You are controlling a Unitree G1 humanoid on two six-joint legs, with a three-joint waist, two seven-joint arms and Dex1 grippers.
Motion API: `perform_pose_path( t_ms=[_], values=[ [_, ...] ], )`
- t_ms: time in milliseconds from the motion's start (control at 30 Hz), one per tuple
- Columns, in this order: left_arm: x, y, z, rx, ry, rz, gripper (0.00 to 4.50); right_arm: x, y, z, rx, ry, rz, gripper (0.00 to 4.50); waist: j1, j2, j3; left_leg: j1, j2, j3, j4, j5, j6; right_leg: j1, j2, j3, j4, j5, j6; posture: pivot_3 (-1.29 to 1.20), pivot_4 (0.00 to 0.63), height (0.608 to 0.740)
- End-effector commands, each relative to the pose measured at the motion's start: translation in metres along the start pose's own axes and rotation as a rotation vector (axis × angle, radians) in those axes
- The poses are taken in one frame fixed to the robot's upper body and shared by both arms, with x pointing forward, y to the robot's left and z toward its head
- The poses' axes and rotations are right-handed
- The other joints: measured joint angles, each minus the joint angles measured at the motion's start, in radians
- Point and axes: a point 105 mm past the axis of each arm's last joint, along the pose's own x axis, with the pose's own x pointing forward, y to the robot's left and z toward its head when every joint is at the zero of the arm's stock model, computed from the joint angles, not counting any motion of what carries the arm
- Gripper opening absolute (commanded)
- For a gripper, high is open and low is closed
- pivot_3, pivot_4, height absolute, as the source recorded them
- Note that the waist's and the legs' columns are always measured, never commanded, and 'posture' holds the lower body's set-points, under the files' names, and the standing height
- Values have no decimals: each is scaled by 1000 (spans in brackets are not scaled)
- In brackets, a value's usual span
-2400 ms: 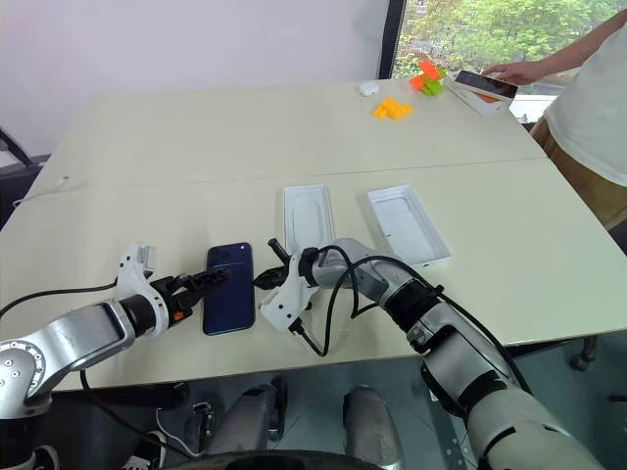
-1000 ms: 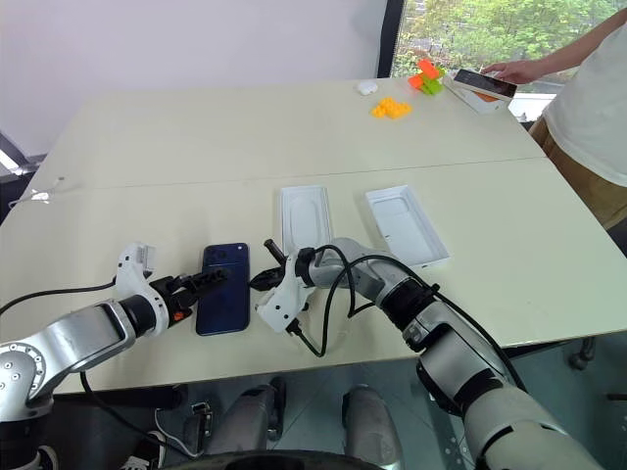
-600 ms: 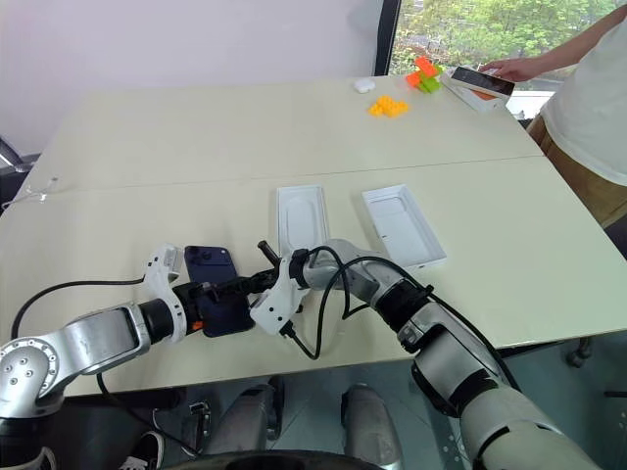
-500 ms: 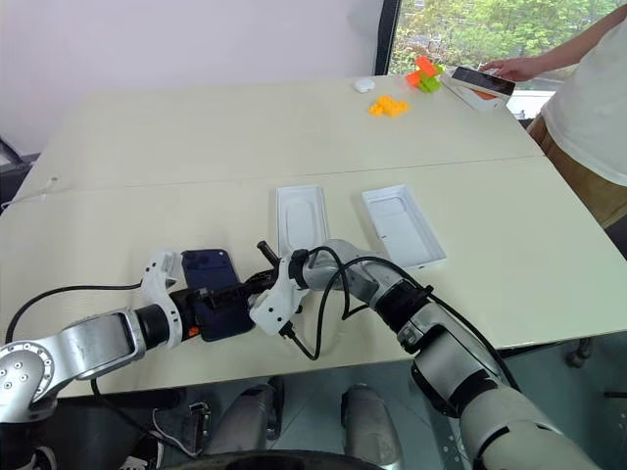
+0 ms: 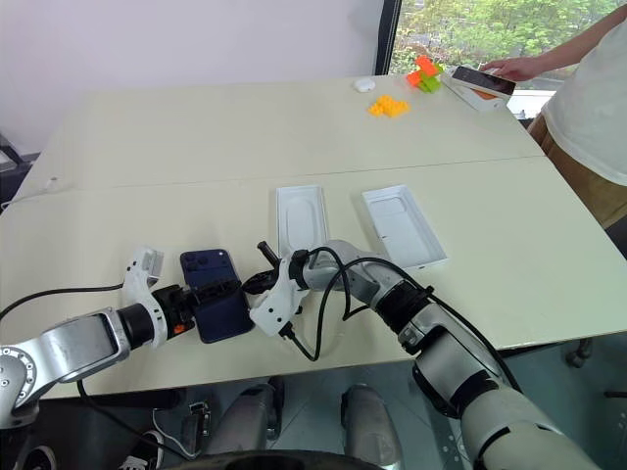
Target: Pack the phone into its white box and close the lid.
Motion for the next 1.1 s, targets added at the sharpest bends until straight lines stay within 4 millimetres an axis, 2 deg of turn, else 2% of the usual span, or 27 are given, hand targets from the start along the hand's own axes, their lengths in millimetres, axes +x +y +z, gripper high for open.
perform_pose_path(
  t_ms=[33,67,167,400,600,700,867,900,967,1033,1100],
  values=[
    [-7,-11,8,14,-45,-51,4413,7,15,8,3,-28,58,0,0,0,0,0,0,0,0,0,0,0,0,0,0,0,0,0,150,740],
    [-8,-11,8,16,-46,-56,4413,7,15,8,3,-29,58,0,1,0,0,0,0,0,0,0,0,0,0,0,0,0,0,0,150,740],
    [-7,-9,5,-3,-46,-45,3557,6,17,8,4,-30,63,0,1,0,0,0,0,0,0,0,0,0,0,0,0,0,0,0,150,740],
    [-8,-10,2,-18,-45,-66,126,6,17,7,9,-27,65,0,4,0,0,0,0,1,0,0,0,0,0,0,0,0,0,0,150,740],
    [-8,-5,0,-50,-52,-55,32,3,18,2,10,-11,67,0,6,0,0,0,0,1,1,0,0,0,0,1,0,0,0,0,150,740],
    [-9,-4,2,-61,-70,-49,32,-2,12,1,18,-10,46,0,8,0,0,0,0,3,1,0,0,0,0,1,0,0,0,0,150,740],
    [-16,-13,9,-16,-85,-122,32,-22,-12,2,115,-39,-47,0,25,-1,1,-2,0,7,1,0,0,1,1,2,1,0,0,0,150,740],
    [-20,-15,14,-8,-106,-151,32,-29,-21,3,185,-57,-97,0,27,-1,1,-3,0,7,1,1,1,0,1,2,1,0,0,0,150,740],
    [-30,-17,28,4,-161,-213,32,-49,-41,10,434,-142,-195,0,32,-1,2,-4,1,7,1,1,1,-1,1,2,1,0,0,0,150,740],
    [-39,-19,39,8,-201,-278,32,-67,-46,20,535,-218,-203,0,32,-1,3,-7,1,7,1,1,2,-4,2,1,2,0,0,0,150,740],
    [-45,-19,42,21,-202,-318,32,-79,-51,17,632,-226,-235,0,31,-1,3,-8,1,7,1,1,1,-5,1,1,3,0,0,0,150,740]
  ],
)
